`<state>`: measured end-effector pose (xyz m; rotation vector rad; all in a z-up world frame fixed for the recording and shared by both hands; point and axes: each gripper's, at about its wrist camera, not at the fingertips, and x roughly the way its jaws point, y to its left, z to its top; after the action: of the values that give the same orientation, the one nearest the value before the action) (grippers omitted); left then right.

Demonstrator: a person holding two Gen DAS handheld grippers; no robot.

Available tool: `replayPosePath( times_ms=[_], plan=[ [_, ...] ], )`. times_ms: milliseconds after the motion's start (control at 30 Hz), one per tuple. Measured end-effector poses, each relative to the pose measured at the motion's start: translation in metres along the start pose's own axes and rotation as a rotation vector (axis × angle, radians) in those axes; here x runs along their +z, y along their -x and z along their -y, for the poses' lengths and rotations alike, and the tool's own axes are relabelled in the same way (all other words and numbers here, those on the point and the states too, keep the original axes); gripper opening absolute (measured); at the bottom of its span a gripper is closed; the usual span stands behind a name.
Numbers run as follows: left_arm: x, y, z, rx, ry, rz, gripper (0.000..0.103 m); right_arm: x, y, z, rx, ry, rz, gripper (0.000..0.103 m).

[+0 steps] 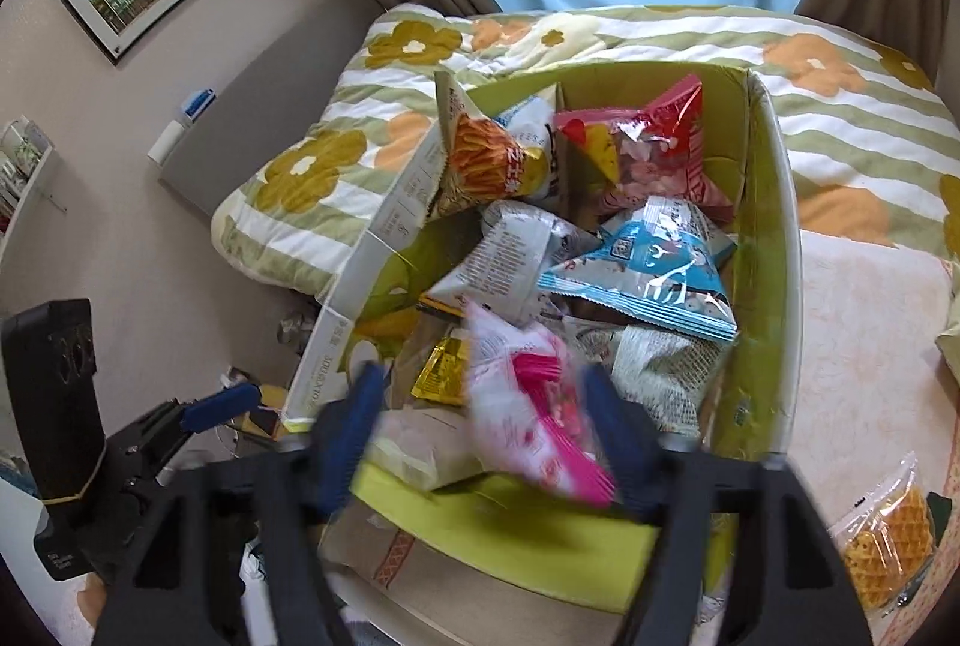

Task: Organize snacks
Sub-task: 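Lower both held packets into the box and open both tools, then move both tools back over the waffle pack and green bar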

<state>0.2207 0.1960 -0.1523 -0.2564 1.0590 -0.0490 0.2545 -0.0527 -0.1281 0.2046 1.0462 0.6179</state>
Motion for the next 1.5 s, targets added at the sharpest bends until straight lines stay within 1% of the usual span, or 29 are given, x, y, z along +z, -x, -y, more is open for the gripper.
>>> replayPosePath(
  times_ms=[33,67,133,167,200,267,300,333,433,533,633,667,700,733,767,800,867,900,967,1033,1067,1100,1133,1167,1333,1367,1400,1433,1500],
  plan=[
    [-0.001,0.001,0.000,0.002,-0.002,0.001,0.102,-0.001,0.003,0.000,0.005,0.001,0.017,0.097],
    [-0.002,0.001,-0.001,0.004,-0.004,0.000,0.102,-0.003,0.006,0.000,0.008,0.002,0.038,0.097],
    [-0.004,-0.001,-0.001,0.000,-0.009,-0.007,0.102,-0.004,0.007,0.001,0.002,0.002,0.039,0.097],
    [-0.004,-0.001,0.000,-0.004,-0.012,-0.010,0.102,-0.007,0.008,0.001,-0.016,0.002,0.042,0.097],
    [-0.004,-0.002,0.000,-0.011,-0.016,-0.014,0.102,-0.007,0.008,0.001,-0.016,0.002,0.042,0.097],
    [-0.003,0.000,0.004,-0.020,-0.033,-0.012,0.102,-0.008,0.010,0.000,-0.045,0.012,0.026,0.097],
    [-0.001,0.002,0.006,-0.027,-0.046,-0.005,0.102,-0.009,0.016,0.000,-0.079,0.021,0.013,0.097],
    [-0.001,0.004,0.009,-0.035,-0.058,0.002,0.102,-0.009,0.016,0.000,-0.079,0.021,0.013,0.097],
    [0.004,0.009,0.020,-0.061,-0.098,0.021,0.102,-0.012,0.038,0.005,-0.105,0.009,0.046,0.097],
    [0.009,0.011,0.038,-0.103,-0.149,0.027,0.102,-0.017,0.063,0.011,-0.168,-0.002,0.092,0.097],
    [0.010,0.011,0.058,-0.148,-0.193,0.033,0.102,-0.024,0.087,0.021,-0.209,-0.037,0.131,0.097],
    [0.010,0.011,0.067,-0.159,-0.209,0.033,0.102,-0.031,0.105,0.032,-0.236,-0.067,0.159,0.097],
    [0.010,0.010,0.075,-0.169,-0.224,0.033,0.102,-0.035,0.114,0.039,-0.250,-0.080,0.171,0.097],
    [0.009,0.010,0.086,-0.181,-0.240,0.031,0.102,-0.035,0.114,0.039,-0.250,-0.080,0.171,0.097],
    [0.007,0.010,0.096,-0.191,-0.254,0.029,0.102,-0.041,0.128,0.050,-0.275,-0.103,0.185,0.097],
    [0.005,0.011,0.106,-0.201,-0.269,0.027,0.102,-0.041,0.128,0.050,-0.275,-0.103,0.185,0.097],
    [0.001,0.010,0.131,-0.220,-0.308,0.019,0.102,-0.053,0.154,0.076,-0.320,-0.147,0.210,0.097],
    [-0.001,0.010,0.143,-0.225,-0.328,0.016,0.102,-0.053,0.154,0.076,-0.320,-0.147,0.210,0.098],
    [-0.006,0.007,0.169,-0.234,-0.365,0.005,0.102,-0.060,0.170,0.094,-0.341,-0.177,0.227,0.097],
    [-0.014,0.002,0.197,-0.248,-0.398,-0.010,0.102,-0.068,0.185,0.113,-0.358,-0.201,0.239,0.097],
    [-0.017,0.000,0.210,-0.261,-0.412,-0.022,0.102,-0.073,0.197,0.128,-0.371,-0.221,0.242,0.097],
    [-0.022,-0.004,0.222,-0.274,-0.425,-0.034,0.102,-0.073,0.197,0.128,-0.371,-0.221,0.242,0.097],
    [-0.027,-0.009,0.237,-0.284,-0.443,-0.049,0.102,-0.081,0.210,0.148,-0.383,-0.239,0.237,0.097],
    [-0.032,-0.014,0.252,-0.287,-0.462,-0.066,0.102,-0.081,0.210,0.148,-0.383,-0.239,0.237,0.097],
    [-0.060,-0.049,0.321,-0.284,-0.566,-0.155,0.102,-0.098,0.228,0.189,-0.403,-0.238,0.198,0.097],
    [-0.065,-0.057,0.332,-0.287,-0.578,-0.174,0.102,-0.102,0.231,0.197,-0.403,-0.240,0.188,0.097],
    [-0.068,-0.064,0.341,-0.289,-0.586,-0.188,0.102,-0.111,0.234,0.216,-0.391,-0.251,0.163,0.097],
    [-0.072,-0.073,0.351,-0.285,-0.596,-0.207,0.102,-0.111,0.234,0.216,-0.391,-0.251,0.163,0.097],
    [-0.079,-0.091,0.366,-0.267,-0.619,-0.239,0.102,-0.120,0.234,0.233,-0.390,-0.257,0.138,0.098]
  ],
)
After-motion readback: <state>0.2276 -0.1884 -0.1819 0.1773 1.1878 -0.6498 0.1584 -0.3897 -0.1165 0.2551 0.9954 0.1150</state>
